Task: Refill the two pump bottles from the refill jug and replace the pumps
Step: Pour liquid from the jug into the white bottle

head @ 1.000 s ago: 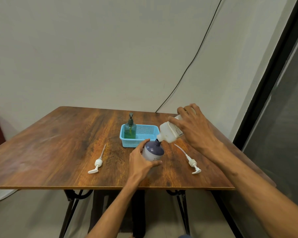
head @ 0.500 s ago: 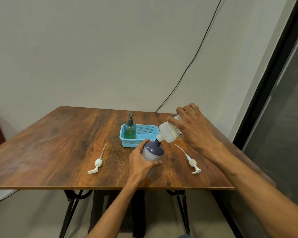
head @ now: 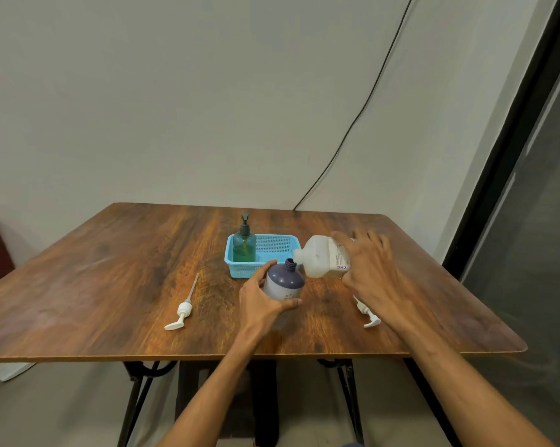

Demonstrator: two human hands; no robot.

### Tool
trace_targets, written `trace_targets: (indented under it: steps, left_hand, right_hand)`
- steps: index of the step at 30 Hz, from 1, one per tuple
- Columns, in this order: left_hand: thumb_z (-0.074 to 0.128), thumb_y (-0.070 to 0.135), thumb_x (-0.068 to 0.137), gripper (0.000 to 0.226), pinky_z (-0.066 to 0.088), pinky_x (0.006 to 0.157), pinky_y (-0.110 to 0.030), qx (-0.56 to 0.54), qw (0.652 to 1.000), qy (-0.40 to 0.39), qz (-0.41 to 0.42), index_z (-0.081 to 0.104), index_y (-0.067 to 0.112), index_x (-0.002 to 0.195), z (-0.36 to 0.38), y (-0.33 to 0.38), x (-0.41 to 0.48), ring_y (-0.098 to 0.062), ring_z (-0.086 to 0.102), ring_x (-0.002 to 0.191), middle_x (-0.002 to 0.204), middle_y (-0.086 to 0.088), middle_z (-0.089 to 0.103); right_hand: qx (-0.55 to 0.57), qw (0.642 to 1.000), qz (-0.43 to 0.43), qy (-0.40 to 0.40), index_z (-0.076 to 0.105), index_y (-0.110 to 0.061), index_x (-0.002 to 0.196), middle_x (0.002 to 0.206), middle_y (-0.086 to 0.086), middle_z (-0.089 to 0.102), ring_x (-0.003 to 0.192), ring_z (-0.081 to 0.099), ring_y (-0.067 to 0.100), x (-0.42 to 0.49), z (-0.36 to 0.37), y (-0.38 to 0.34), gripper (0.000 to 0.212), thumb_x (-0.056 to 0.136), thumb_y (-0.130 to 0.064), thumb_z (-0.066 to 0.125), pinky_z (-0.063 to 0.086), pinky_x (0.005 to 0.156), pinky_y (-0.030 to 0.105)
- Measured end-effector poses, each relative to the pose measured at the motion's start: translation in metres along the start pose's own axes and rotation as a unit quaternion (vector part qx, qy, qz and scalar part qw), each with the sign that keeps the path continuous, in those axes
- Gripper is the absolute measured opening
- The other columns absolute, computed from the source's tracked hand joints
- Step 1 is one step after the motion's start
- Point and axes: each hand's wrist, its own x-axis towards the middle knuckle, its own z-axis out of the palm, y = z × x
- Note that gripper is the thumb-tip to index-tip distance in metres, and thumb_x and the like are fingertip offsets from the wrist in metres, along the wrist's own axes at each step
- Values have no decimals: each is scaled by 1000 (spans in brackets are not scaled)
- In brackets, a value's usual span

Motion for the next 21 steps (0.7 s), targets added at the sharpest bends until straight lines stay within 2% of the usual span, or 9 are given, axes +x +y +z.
trace_targets:
  steps: [4, 7, 9, 12, 14, 16, 21]
  left_hand:
    - [98, 28, 51, 89, 53, 96, -30, 0, 1000, 9, -7, 57, 19, 129, -1, -2, 5, -8, 60, 111, 125, 6, 62]
    - [97, 23, 52, 88, 53, 96, -29, -3, 1000, 17, -15, 56, 19, 129, 1, -2, 7, -10, 60, 111, 126, 4, 62]
    - [97, 21, 54, 87, 53, 96, -30, -4, 1000, 20, -23, 56, 18, 130, 2, -6, 8, -12, 60, 111, 127, 2, 62]
    - [97, 22, 53, 88, 53, 94, -28, 3, 999, 20, -33, 55, 17, 131, 3, -12, 10, -12, 60, 111, 128, 1, 62]
    - [97, 25, 52, 89, 53, 93, -26, 10, 999, 19, -33, 55, 18, 130, 3, -15, 12, -10, 60, 111, 128, 2, 62]
    - [97, 27, 51, 90, 53, 94, -27, 17, 999, 18, -37, 55, 19, 131, 5, -18, 13, -9, 59, 111, 128, 4, 61]
    - [97, 27, 52, 91, 51, 94, -26, 28, 998, 16, -46, 53, 22, 131, 8, -26, 16, -8, 57, 111, 129, 3, 60]
  right_hand:
    - [174, 980, 94, -31, 57, -27, 124, 105, 2, 62, 96, 59, 21, -9, 25, 4, 71, 60, -29, 88, 55, 78, 39]
    - [330, 927, 175, -26, 52, -24, 123, 107, -6, 59, 96, 57, 13, -16, 46, 1, 80, 55, -16, 94, 54, 68, 25]
    - [388, 894, 222, -18, 48, -29, 119, 108, -9, 58, 97, 60, 13, -20, 61, -3, 83, 52, -20, 96, 54, 69, 24]
    - [413, 870, 270, -6, 43, -36, 114, 110, -9, 60, 101, 63, 17, -29, 86, -5, 85, 46, -41, 93, 61, 77, 39]
    - [418, 861, 291, -3, 42, -34, 119, 114, -8, 58, 106, 60, 16, -34, 98, -6, 88, 48, -41, 94, 60, 82, 42]
    - [422, 854, 305, 12, 40, -33, 122, 116, -9, 57, 109, 58, 15, -39, 104, -8, 92, 49, -42, 95, 58, 84, 41]
    - [452, 833, 318, 26, 43, -19, 131, 119, -6, 57, 110, 55, 10, -44, 113, -16, 91, 58, -28, 96, 50, 82, 24]
